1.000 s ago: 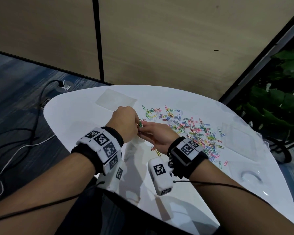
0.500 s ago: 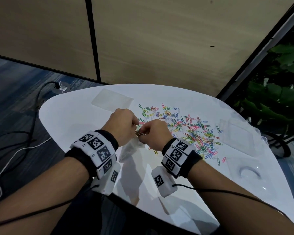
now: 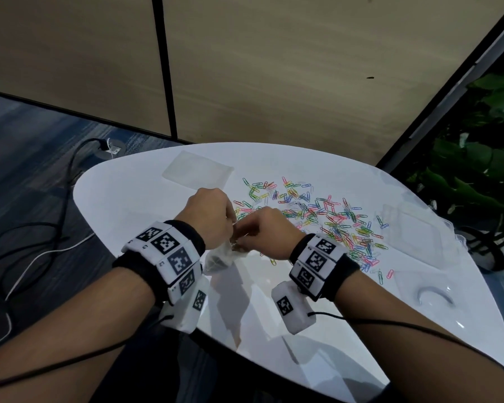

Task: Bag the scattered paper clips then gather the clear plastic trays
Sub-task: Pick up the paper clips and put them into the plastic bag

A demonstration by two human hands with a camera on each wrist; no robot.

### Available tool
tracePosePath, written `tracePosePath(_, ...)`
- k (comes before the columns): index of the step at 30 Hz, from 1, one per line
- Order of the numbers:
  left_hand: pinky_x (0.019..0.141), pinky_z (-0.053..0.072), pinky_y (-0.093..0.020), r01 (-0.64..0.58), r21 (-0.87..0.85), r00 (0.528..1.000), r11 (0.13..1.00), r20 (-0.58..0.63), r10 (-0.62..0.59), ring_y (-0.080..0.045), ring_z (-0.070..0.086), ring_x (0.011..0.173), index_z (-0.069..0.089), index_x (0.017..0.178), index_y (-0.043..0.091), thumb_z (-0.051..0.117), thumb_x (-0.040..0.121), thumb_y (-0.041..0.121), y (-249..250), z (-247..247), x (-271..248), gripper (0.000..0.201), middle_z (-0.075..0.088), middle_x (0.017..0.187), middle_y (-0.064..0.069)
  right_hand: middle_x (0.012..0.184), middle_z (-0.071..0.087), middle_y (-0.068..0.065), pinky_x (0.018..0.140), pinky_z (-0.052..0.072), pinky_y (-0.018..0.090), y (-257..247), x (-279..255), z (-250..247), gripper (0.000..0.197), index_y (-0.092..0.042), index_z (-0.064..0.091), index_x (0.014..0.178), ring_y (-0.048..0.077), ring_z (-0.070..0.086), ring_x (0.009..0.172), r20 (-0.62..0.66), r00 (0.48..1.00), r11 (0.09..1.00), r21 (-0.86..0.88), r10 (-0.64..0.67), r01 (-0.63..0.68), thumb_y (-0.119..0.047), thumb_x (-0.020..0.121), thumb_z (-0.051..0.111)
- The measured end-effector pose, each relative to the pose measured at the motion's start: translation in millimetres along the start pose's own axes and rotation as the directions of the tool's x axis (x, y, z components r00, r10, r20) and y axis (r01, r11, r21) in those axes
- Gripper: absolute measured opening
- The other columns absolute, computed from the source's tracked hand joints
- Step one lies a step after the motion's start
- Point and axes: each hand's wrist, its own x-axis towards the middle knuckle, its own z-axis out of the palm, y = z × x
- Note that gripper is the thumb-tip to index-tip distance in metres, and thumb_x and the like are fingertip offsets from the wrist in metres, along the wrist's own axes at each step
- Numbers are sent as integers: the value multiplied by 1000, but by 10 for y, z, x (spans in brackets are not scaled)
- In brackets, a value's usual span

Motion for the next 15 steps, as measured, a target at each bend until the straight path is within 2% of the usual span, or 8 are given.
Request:
tracePosePath(2, 71, 52, -26, 19, -25, 1000, 1000, -9, -19, -22, 68, 79, 77, 82, 17, 61, 87, 12, -37, -22, 0, 18, 61, 65, 6, 86, 75, 16, 70, 59, 24, 77, -8, -99, 16, 1, 74, 97, 17, 70, 71, -12, 995, 938, 334, 101, -91, 4, 84, 65)
tracePosePath(4, 75, 58, -30, 35, -45, 999, 998, -21, -35, -23, 71, 78, 76, 81, 14, 61, 89, 15, -96, -51, 4, 17, 67, 72, 1, 88, 74, 18, 73, 62, 39, 303, 16, -199, 15, 2, 72, 99, 24, 71, 72, -57, 968, 891, 408, 245, -202, 3, 85, 67)
tracePosePath(6, 77, 60, -31, 57, -59, 998, 997, -27, -58, -25, 72, 80, 74, 81, 14, 62, 89, 15, -164, -83, 7, 15, 72, 84, -4, 104, 71, 13, 73, 62, 43, 625, 35, -235, 32, -4, 68, 114, 24, 73, 76, -90, 902, 901, 153, 422, -407, -3, 82, 72)
tracePosePath(8, 77, 60, -32, 68, -68, 997, 995, -33, -70, -25, 72, 82, 73, 82, 15, 62, 89, 14, -219, -121, 8, 13, 73, 89, -4, 130, 58, 11, 79, 61, 41, 886, 12, -182, 69, -11, 52, 135, 27, 72, 91, -75, 813, 792, -191, 578, -580, -22, 74, 83)
tracePosePath(9, 78, 60, -33, 69, -70, 997, 995, -36, -71, -25, 72, 82, 73, 83, 15, 62, 89, 14, -238, -141, 5, 13, 73, 89, -4, 138, 51, 12, 84, 59, 42, 971, 4, -121, 87, -13, 44, 141, 29, 69, 99, -68, 786, 741, -293, 615, -605, -33, 68, 86)
tracePosePath(10, 79, 60, -34, 67, -71, 997, 995, -41, -70, -25, 72, 83, 73, 84, 14, 61, 89, 15, -250, -160, 0, 13, 72, 89, -4, 142, 43, 13, 88, 57, 44, 1045, 8, -53, 99, -16, 38, 145, 32, 66, 104, -73, 779, 721, -334, 623, -607, -42, 63, 88)
tracePosePath(12, 78, 61, -34, 62, -68, 997, 996, -43, -65, -25, 71, 83, 74, 84, 14, 60, 89, 14, -272, -184, -7, 14, 72, 85, -4, 144, 32, 15, 96, 52, 45, 1073, 56, 95, 105, -21, 32, 146, 35, 59, 114, -115, 806, 735, -352, 581, -580, -49, 60, 86)
tracePosePath(15, 74, 58, -31, 59, -49, 998, 997, -35, -61, -23, 71, 80, 74, 84, 15, 62, 89, 14, -286, -190, -3, 13, 67, 74, 1, 141, 29, 15, 98, 50, 39, 1013, 164, 238, 88, -21, 38, 142, 34, 54, 117, -177, 854, 777, -356, 489, -518, -43, 69, 82)
